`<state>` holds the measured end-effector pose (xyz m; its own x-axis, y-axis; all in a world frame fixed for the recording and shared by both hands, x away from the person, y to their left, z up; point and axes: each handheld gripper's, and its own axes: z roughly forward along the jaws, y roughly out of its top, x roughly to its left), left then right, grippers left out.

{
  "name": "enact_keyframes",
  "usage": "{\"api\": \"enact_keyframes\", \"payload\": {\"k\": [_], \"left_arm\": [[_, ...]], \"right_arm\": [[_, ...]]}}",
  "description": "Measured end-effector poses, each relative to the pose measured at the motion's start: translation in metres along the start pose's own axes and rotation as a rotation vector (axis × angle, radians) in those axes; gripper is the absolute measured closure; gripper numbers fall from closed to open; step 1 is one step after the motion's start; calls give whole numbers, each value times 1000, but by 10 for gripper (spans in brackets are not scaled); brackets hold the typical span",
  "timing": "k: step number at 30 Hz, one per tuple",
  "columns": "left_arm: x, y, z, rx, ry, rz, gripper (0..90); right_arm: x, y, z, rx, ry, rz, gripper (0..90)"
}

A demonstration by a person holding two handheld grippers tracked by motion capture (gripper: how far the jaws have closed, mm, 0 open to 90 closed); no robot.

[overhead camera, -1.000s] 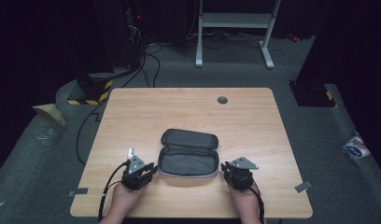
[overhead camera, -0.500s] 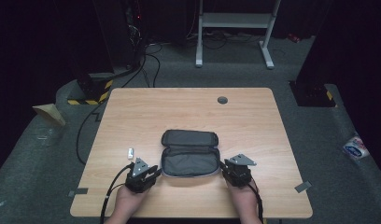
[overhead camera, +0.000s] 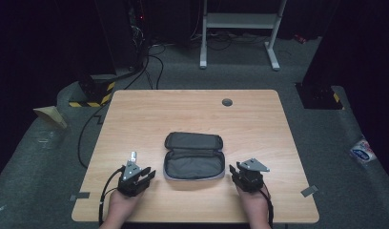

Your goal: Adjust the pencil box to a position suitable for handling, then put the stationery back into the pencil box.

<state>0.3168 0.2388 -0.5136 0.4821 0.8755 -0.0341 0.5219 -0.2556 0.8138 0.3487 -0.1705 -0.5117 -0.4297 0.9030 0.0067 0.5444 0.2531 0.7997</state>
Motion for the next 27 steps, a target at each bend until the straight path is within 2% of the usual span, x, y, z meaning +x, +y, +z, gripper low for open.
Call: {"api": "enact_keyframes", "payload": {"k": [5,9,11,13,27], "left_arm": [[17,-5,-7,-2,47,-40,695],[27,-4,-12,-15,85,-48,684],[31,-4,-13,-16,97,-64,678],[34,-4,-12,-18,106,-69,673],[46,0,-2,-1,150,-82,635]], "right_arm": [[-11,-4,-5,-7,-20,43,608],[-14,-5,0,23,-16,23,573],[-13,-6,0,25,-14,32,568],[-12,-7,0,28,-18,20,561],[-16,-13,-8,35,-26,27,554]]}}
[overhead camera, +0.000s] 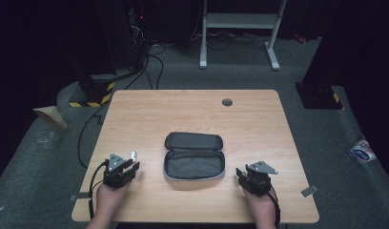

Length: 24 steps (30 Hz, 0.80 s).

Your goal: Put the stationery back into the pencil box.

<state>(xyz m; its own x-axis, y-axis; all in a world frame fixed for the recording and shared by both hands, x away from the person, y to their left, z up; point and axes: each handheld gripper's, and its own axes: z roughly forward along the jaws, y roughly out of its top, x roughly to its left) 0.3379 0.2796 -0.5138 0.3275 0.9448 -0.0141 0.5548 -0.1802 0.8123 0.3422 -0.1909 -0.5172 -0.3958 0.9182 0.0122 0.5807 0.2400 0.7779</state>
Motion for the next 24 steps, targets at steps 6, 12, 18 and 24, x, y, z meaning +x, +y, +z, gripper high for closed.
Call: {"api": "enact_keyframes", "payload": {"k": [6,12,18,24], "left_arm": [[4,0,4,9,25,-17,586],[10,-1,8,29,42,-34,530],[14,-1,11,38,46,-57,470],[15,-1,15,53,50,-75,427]], "right_arm": [[0,-1,0,5,-12,-17,545],[3,-1,6,36,-21,-48,536],[5,0,10,62,1,-47,511],[5,0,10,65,3,-46,480]]}}
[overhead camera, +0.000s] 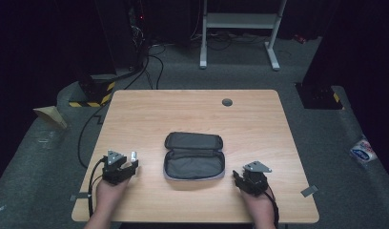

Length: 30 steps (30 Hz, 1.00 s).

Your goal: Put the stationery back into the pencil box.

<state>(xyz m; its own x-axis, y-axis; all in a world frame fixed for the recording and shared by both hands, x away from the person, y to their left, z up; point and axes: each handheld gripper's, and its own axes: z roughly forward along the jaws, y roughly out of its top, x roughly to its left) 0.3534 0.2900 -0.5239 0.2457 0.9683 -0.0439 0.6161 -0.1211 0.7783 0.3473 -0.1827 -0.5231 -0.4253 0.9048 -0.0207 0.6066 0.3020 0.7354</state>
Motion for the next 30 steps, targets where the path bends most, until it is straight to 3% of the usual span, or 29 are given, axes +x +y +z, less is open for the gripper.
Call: {"api": "enact_keyframes", "payload": {"k": [8,12,15,25,30], "left_arm": [[1,3,4,12,14,-18,416],[1,5,7,22,23,4,417],[2,6,9,22,26,-5,425],[5,7,13,12,4,-11,522],[2,11,19,26,21,11,544]], "right_arm": [[0,0,0,1,5,-2,465],[0,0,0,1,6,-1,462],[0,0,0,1,6,-1,462],[1,0,0,1,3,0,463],[1,0,0,1,3,0,463]]}}
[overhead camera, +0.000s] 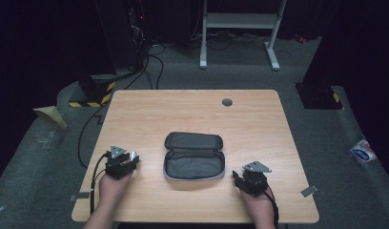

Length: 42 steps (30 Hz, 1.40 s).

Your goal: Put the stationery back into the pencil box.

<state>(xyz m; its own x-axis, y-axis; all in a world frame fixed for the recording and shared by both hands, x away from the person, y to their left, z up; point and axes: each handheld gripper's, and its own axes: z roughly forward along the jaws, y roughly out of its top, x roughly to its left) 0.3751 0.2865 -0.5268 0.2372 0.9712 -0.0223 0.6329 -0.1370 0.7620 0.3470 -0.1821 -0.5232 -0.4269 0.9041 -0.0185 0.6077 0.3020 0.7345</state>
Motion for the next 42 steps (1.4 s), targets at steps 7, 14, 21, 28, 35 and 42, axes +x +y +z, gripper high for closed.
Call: {"api": "enact_keyframes", "payload": {"k": [7,14,21,28,35,42], "left_arm": [[-2,0,1,-4,31,5,609],[-3,0,0,-2,33,12,680],[-3,-1,0,-3,29,16,717],[-1,-1,-1,-3,22,16,727],[0,-2,-1,-8,2,2,730],[-2,-2,-3,-27,1,15,730]], "right_arm": [[0,0,0,-1,-2,-1,463],[1,-1,0,-3,-6,-1,463],[1,0,0,-1,-5,2,462],[0,0,0,-1,0,-1,460],[0,0,0,0,1,1,459],[0,0,0,0,1,1,460]]}}
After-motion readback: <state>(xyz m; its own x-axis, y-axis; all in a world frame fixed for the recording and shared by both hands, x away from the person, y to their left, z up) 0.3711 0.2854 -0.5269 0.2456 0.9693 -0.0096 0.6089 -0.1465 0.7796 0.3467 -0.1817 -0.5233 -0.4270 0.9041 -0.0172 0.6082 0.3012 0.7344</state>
